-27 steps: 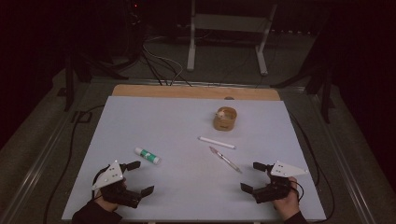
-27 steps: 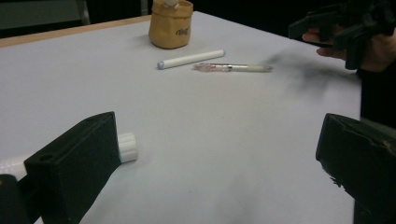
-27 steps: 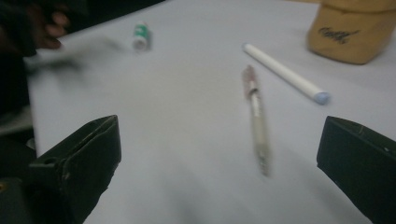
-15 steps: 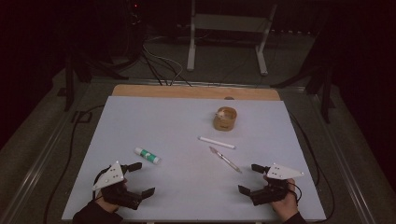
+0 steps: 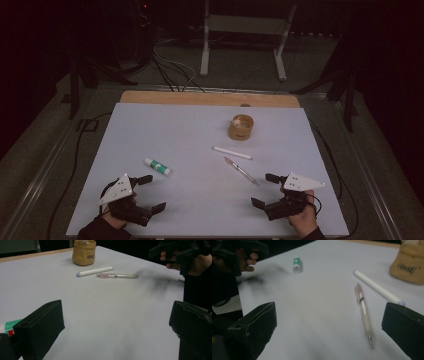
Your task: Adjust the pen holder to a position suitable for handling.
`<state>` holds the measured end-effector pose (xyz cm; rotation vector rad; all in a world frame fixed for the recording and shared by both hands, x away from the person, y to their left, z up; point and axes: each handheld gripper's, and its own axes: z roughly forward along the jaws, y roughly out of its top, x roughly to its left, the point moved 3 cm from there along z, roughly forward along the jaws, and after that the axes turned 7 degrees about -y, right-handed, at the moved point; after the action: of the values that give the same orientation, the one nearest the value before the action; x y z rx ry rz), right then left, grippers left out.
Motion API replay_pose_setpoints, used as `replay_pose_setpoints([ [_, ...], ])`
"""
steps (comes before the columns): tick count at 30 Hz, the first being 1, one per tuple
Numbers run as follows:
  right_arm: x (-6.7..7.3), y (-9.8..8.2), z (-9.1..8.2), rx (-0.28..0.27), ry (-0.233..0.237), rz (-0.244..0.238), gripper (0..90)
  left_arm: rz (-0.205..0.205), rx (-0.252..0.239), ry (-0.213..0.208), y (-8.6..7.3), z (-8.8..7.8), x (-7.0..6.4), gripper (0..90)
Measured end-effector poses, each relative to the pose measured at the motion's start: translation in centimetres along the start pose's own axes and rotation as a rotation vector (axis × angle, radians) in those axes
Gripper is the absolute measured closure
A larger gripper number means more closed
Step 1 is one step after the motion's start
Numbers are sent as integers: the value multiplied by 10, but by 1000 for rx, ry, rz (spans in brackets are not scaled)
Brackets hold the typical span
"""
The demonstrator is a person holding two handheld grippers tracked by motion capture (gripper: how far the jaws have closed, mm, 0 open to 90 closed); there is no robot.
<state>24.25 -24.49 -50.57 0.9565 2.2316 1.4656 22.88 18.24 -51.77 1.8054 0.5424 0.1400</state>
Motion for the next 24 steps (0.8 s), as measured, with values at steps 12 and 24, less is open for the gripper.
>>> replay_pose_setpoints([
  [12, -6, 42, -3, -57, -9, -25, 0, -3, 2, 0, 0, 0, 1, 2],
  [24, -22, 85, 7, -119, -30, -41, 0, -4, -5, -2, 0, 1, 1, 2],
])
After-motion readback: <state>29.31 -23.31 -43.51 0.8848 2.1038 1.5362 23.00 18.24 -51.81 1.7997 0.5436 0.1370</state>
